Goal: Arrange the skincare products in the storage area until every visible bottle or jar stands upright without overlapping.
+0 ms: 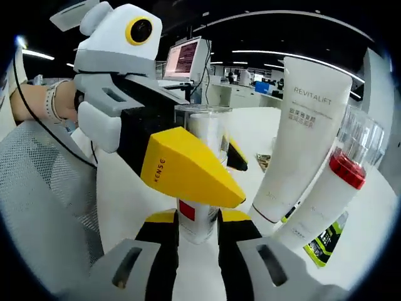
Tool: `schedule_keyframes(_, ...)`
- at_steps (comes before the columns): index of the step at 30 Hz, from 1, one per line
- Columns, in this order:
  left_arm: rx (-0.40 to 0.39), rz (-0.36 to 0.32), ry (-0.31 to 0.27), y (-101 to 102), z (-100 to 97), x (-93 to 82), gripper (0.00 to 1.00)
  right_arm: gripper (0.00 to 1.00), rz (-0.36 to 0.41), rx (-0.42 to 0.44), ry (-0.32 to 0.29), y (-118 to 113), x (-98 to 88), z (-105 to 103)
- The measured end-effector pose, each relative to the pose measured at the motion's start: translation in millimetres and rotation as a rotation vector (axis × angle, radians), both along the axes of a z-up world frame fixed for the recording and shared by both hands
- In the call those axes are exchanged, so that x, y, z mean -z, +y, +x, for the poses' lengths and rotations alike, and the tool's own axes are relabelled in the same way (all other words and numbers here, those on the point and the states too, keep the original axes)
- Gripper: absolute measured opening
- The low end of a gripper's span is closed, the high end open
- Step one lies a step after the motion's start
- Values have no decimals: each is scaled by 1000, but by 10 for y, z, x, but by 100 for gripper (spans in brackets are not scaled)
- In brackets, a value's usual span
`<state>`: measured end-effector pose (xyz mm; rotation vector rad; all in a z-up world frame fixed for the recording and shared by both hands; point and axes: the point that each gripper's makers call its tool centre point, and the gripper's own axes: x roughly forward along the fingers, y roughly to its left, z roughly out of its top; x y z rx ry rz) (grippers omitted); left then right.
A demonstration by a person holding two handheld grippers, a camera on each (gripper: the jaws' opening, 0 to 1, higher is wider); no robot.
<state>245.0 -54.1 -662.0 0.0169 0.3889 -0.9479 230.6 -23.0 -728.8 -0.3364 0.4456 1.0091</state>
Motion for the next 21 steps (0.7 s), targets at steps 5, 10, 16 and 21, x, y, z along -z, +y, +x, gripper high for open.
schedule_keyframes(5, 13, 6, 6, 3, -6, 35, 17, 23, 1, -16, 7, 14, 18, -25)
schedule_keyframes(10, 63, 64, -29, -55, -68, 100, 17, 23, -20, -21, 17, -3, 89, -27)
schedule_keyframes(16, 90, 106, -47, -110, -107, 168, 17, 25, -21, -16, 40, -12, 131, -34)
schedule_keyframes(21, 102, 104, -71, -116, -115, 152, 17, 28, 5, -3, 41, 3, 94, -1)
